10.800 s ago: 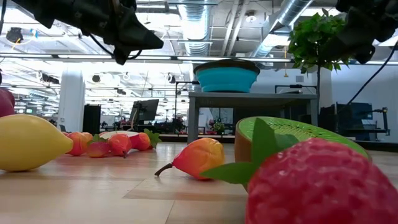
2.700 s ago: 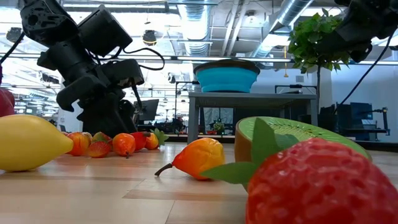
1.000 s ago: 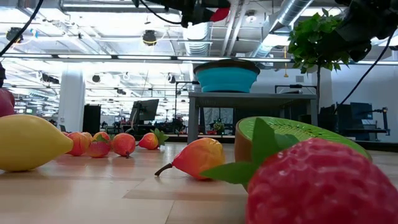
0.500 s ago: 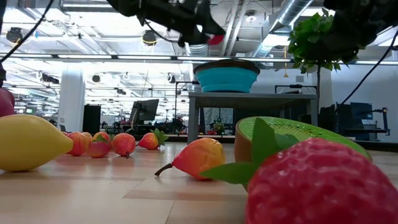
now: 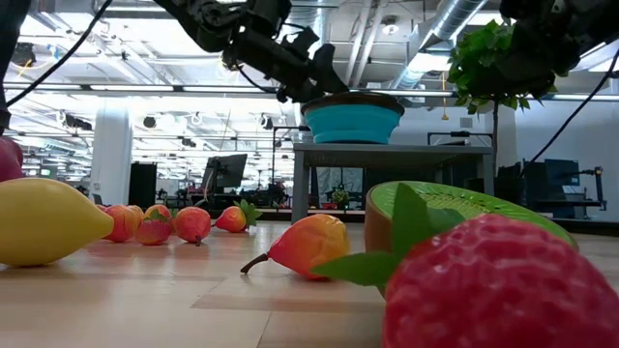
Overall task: Pick & Place Fruit
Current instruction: Put the apple into the strainer bowl, then put the yellow pear into the strainer bowl
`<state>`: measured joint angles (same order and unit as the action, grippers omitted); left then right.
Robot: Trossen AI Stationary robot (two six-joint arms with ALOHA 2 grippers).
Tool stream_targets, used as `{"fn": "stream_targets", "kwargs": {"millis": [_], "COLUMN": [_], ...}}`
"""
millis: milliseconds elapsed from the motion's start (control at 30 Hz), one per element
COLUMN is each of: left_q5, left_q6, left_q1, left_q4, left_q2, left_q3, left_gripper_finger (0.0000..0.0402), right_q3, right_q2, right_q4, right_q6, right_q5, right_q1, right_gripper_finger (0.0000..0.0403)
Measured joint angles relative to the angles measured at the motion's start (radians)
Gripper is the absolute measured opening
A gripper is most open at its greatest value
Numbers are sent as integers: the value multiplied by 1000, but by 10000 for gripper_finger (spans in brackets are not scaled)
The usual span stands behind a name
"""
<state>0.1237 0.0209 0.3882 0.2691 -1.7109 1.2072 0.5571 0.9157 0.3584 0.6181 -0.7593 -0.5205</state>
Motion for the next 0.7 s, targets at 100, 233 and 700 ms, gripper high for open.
{"fn": "stream_targets", "kwargs": {"millis": [100, 233, 700], "left_q5": [4, 6, -86], "left_q6": [-1, 0, -44], "left_q1": [0, 0, -61], "left_q4": [3, 3, -102], "left_q2": [2, 2, 145], "left_q3": [0, 0, -1], "left_gripper_finger": [301, 319, 279], "right_q3": [0, 0, 0], "right_q2": [0, 0, 0], "right_q4": [1, 3, 3], "right_q6": [-1, -1, 0], "right_q5": [0, 0, 3], "right_q1": [0, 0, -41], "right_gripper_finger": [0, 0, 0]}}
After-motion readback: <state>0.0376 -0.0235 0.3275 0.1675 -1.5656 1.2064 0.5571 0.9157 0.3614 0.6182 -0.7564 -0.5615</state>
